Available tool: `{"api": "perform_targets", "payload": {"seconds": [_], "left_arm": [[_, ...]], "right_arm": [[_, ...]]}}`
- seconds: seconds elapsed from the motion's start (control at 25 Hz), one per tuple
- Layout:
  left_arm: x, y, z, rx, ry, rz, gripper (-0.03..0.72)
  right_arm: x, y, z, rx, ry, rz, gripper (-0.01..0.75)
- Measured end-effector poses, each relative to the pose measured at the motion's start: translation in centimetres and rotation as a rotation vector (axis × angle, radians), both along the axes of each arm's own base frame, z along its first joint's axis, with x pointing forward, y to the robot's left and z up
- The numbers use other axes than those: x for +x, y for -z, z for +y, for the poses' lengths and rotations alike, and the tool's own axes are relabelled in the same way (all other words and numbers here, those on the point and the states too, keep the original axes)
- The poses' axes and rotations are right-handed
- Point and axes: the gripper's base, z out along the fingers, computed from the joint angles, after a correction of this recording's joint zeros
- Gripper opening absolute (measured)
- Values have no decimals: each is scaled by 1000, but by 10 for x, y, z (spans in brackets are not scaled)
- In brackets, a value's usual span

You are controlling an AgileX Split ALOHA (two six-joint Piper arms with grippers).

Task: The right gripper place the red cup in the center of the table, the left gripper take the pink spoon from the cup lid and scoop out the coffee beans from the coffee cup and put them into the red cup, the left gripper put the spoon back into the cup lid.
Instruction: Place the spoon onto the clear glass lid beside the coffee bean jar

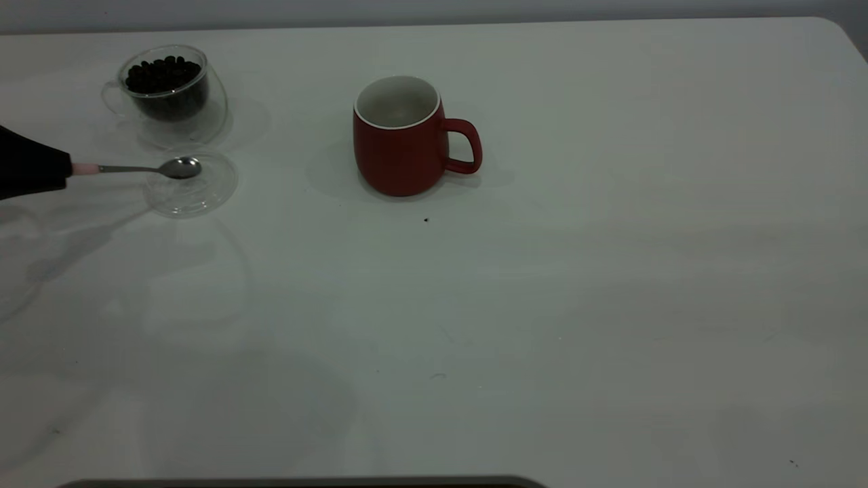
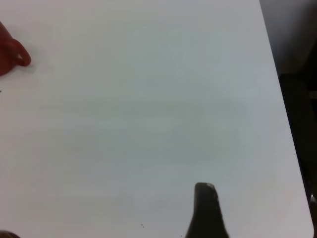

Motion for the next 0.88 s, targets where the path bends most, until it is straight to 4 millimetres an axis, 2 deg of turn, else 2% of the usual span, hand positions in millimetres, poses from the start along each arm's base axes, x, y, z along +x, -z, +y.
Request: {"api": "perform_targets", "payload": {"seconds": [0.24, 0.52, 0.88], "left_arm": [[9, 2, -13, 42, -4, -8, 122], [11, 3, -14, 51, -18, -13, 122], [5, 26, -20, -13, -17, 22, 122]], "right_arm": [[0, 0, 0, 1, 0, 0, 591], [0, 0, 0, 1, 0, 0, 591], [0, 0, 0, 1, 0, 0, 591]]}}
